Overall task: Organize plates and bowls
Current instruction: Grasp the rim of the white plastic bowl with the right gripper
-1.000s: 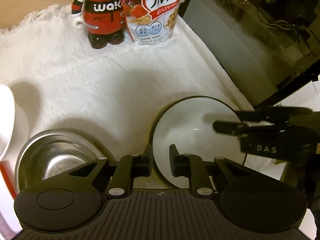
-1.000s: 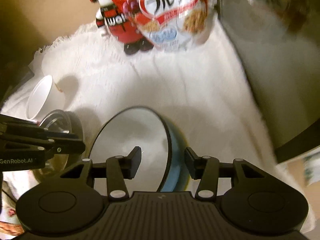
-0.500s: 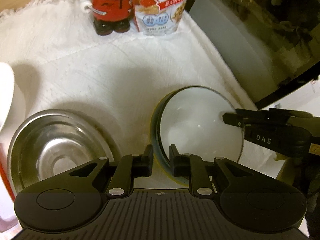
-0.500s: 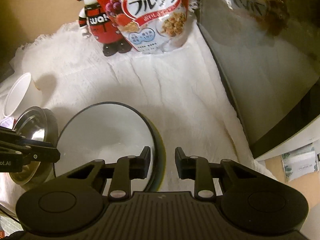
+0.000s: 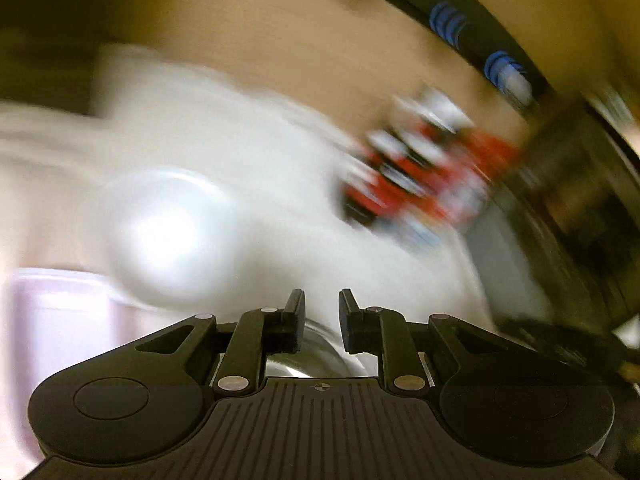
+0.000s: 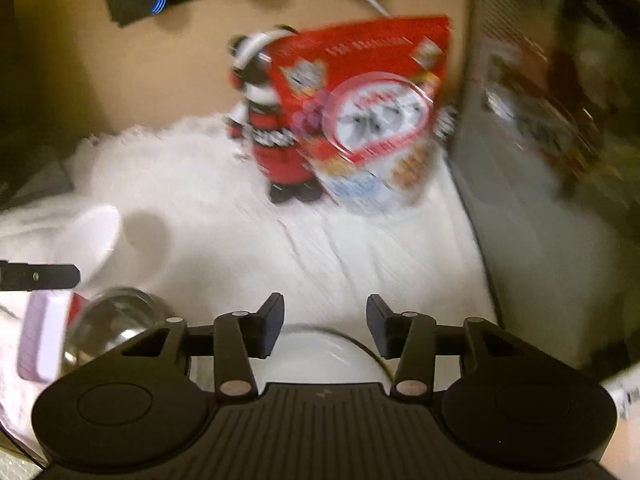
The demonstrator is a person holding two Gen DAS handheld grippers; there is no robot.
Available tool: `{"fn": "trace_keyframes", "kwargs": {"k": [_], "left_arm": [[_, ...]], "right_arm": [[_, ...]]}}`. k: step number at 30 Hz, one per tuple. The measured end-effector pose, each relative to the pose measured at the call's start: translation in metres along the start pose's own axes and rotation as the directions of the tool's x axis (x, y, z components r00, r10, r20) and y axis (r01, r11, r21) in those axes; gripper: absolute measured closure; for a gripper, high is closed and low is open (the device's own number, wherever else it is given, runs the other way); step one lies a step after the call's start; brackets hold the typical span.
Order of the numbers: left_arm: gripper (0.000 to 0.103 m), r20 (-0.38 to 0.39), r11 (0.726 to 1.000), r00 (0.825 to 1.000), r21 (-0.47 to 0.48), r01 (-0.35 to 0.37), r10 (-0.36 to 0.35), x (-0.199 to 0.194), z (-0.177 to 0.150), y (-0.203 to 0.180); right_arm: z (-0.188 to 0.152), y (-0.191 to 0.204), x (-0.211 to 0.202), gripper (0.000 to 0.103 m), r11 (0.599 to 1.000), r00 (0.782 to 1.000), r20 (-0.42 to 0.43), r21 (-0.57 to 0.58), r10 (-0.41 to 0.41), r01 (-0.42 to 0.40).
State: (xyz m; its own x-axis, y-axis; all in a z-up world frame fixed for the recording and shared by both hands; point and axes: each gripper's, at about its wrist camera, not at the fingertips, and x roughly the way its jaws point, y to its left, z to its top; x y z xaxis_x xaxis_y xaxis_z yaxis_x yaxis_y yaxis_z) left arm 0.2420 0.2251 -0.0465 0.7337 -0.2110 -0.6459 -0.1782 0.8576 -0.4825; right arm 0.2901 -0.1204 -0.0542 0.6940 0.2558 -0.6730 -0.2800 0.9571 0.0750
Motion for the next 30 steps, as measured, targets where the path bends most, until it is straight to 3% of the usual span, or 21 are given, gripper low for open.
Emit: {"fn": "trace_keyframes", "kwargs": {"k": [5,8,12,16,19,23,25,27,30], "left_arm": [[0.083,0.052,0.965,0.985,-0.215,-0.152,0.167,-0.013,0.027,0.083],[0.083,0.013,0.953,0.983,-0.25,-0.174,0.183,0.002,0.04,0.107],[0.083,-0.039,0.956,0.985,-0.238,-0.173,0.168,0.03,0.051,0.114],[0.083,-0.077,0.951,0.969,-0.192,-0.244,0.233,0.053,0.048,0.122],[0.083,-0.098,0.95,0.964,-0.175,-0.26,0.246,0.072,0.049,0.127],[0.083,-0.163,0.952,0.957,-0.155,-0.266,0.24,0.1,0.043,0.132],[0.081,-0.184,0.954,0.957,-0.16,-0.254,0.224,0.107,0.04,0.133],[0.069,-0.18,0.956,0.957,-0.146,-0.255,0.227,0.105,0.038,0.128],[0.067,-0.142,0.961,0.96,-0.104,-0.255,0.24,0.088,0.036,0.116]], "right_arm": [[0.035,0.048,0.018,0.047,0.995,0.997,-0.011,-0.063,0.071,-0.071],[0.053,0.078,0.037,0.047,0.99,0.994,-0.052,-0.097,0.096,-0.101],[0.067,0.133,0.068,0.045,0.979,0.991,-0.089,-0.173,0.097,-0.111],[0.077,0.177,0.1,0.037,0.964,0.982,-0.109,-0.201,0.155,-0.174],[0.08,0.196,0.132,0.035,0.962,0.965,-0.143,-0.134,0.22,-0.239],[0.071,0.212,0.191,0.035,0.96,0.926,-0.267,-0.006,0.267,-0.279],[0.062,0.219,0.214,0.04,0.965,0.912,-0.321,0.013,0.254,-0.264],[0.054,0.226,0.225,0.06,0.958,0.893,-0.357,0.02,0.273,-0.286],[0.052,0.232,0.219,0.064,0.948,0.877,-0.375,0.013,0.299,-0.318]]}}
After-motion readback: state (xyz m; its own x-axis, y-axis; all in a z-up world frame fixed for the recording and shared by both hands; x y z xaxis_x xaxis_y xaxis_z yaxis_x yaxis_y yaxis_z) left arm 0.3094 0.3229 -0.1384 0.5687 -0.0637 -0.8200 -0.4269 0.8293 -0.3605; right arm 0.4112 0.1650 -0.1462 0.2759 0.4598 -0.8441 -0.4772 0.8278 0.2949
